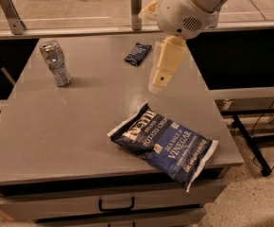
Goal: Pick redbull can
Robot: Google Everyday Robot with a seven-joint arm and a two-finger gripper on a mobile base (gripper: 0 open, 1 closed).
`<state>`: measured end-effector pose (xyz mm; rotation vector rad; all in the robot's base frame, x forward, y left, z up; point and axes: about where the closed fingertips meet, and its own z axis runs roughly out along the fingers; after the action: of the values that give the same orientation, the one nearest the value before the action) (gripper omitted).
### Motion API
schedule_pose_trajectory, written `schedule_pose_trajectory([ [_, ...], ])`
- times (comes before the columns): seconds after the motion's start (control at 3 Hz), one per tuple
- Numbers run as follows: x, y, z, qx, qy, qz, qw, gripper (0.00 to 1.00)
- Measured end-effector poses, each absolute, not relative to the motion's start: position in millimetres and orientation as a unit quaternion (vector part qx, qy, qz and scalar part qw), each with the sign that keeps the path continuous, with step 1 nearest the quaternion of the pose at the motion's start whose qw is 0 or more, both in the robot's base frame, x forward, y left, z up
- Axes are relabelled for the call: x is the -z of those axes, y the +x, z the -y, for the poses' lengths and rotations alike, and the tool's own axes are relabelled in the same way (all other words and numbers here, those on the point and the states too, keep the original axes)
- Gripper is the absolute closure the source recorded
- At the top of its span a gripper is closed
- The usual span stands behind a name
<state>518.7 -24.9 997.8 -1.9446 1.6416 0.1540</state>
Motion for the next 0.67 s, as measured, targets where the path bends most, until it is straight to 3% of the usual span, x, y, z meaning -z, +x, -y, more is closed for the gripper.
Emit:
schedule_pose_trajectory([
  [0.67,-1000.2,523.8,23.2,-0.066,-0.723,-0.618,0.302,0.00],
])
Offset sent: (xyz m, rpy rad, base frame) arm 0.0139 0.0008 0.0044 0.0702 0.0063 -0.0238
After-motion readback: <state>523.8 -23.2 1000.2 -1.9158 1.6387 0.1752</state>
